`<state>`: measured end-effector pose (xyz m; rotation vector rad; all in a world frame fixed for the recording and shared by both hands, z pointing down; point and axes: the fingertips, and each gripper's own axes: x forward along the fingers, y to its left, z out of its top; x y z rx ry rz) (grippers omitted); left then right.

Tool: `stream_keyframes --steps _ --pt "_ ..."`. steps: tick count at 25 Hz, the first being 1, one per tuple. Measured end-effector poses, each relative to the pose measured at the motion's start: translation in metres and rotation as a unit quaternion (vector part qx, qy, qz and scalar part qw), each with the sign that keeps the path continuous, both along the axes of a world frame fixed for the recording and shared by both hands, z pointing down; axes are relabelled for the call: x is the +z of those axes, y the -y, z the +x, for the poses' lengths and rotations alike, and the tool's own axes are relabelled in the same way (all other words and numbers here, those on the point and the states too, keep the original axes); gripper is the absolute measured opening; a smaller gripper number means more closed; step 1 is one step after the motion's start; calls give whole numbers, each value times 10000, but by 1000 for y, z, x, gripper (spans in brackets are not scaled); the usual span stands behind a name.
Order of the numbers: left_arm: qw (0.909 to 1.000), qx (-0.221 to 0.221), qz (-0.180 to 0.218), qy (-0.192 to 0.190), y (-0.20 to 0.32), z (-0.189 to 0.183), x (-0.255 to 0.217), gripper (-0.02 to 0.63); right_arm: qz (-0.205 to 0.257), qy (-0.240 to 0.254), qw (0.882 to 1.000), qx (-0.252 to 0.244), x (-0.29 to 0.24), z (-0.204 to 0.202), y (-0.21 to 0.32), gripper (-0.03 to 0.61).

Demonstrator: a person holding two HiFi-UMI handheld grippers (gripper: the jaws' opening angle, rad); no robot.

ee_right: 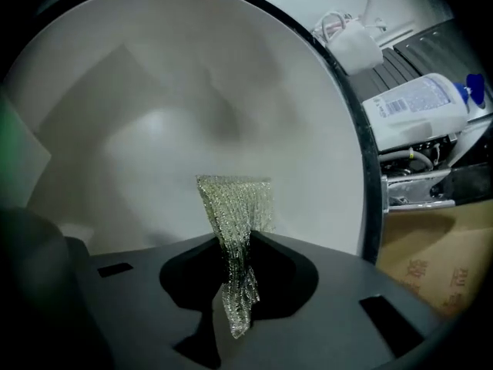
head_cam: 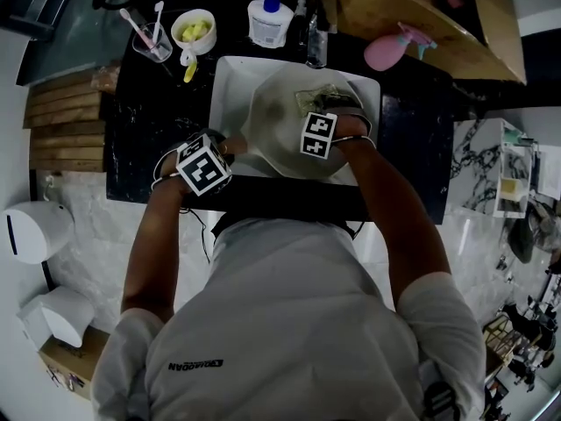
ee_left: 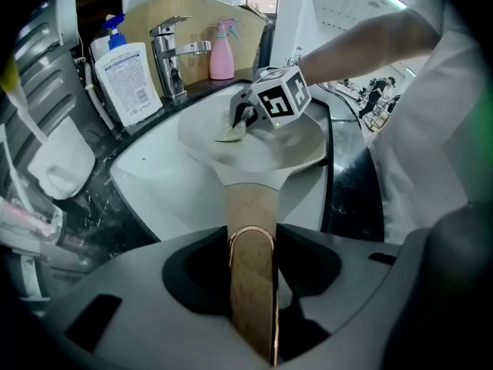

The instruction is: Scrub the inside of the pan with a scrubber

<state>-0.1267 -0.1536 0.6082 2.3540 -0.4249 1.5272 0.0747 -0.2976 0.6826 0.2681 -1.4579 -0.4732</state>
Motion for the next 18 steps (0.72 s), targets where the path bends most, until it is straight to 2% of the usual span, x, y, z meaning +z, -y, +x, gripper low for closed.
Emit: stream_keyframes --steps 9,18 --pt "10000 36 6 55 1 -3 2 176 -448 -26 9984 339 5 12 -13 91" --pt "10000 36 12 23 0 -3 5 173 -972 -77 9906 955 6 22 -36 91"
